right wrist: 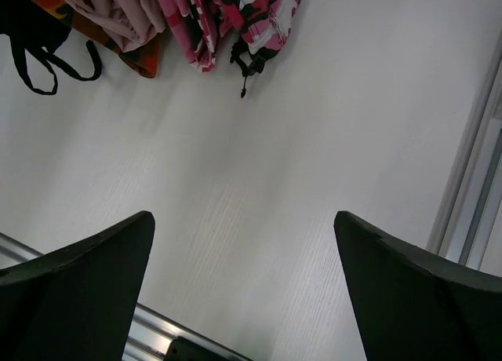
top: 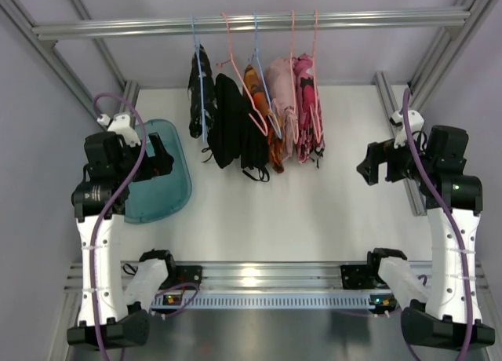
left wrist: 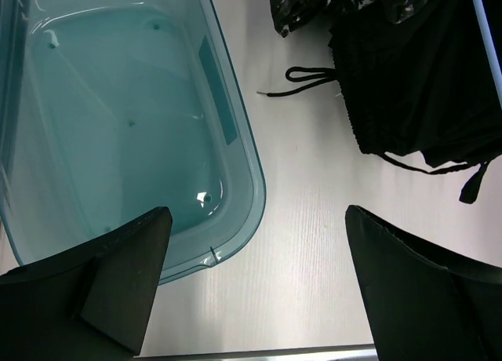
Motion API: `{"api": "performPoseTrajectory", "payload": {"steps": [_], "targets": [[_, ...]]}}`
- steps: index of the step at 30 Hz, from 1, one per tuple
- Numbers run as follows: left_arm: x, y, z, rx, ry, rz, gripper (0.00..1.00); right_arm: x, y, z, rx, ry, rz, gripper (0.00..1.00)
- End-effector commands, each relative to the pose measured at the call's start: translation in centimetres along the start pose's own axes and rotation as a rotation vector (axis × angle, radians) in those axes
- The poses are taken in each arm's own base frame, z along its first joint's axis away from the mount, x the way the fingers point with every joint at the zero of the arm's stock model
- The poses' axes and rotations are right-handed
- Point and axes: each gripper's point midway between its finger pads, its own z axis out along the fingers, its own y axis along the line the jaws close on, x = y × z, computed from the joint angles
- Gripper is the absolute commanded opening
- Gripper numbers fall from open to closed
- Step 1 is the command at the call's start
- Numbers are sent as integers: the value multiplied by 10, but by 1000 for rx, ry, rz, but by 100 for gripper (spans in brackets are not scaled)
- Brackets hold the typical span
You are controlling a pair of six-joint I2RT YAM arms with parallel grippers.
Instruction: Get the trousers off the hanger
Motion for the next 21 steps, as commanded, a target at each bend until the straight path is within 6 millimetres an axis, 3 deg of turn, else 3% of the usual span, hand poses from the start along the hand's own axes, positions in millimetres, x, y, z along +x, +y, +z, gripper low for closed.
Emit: {"api": "performPoseTrajectory", "payload": {"steps": [1, 4, 10, 12, 15, 16, 17, 19, 21], "targets": [[-22, -10, -6, 34, -59, -2, 99, -19, 3, -9, 0, -55, -14, 99], [-35, -22, -10, 92, -74, 8, 99, -22, 2, -9, 2, -56, -13, 100], [-90, -95, -27, 480, -177, 9, 95, -30, 0, -8, -3, -53, -11, 99], [-112, -111, -22, 585, -215, -56, 92, -35, 1, -9, -8, -60, -9, 100], [-124, -127, -10, 704, -204, -158, 88, -40, 2, -10, -16, -60, -6, 99], [-140, -132, -12, 751, -275, -145, 87, -41, 1, -10, -18, -59, -5, 100], [-140, -133, -2, 778, -257, -216, 86, -45, 2, -12, -18, -65, -8, 99], [-154, -141, -5, 861, -327, -202, 84, -47, 2, -12, -22, -63, -7, 99], [-152, -143, 13, 886, -275, -266, 83, -51, 2, -12, -23, -63, -7, 99]]}}
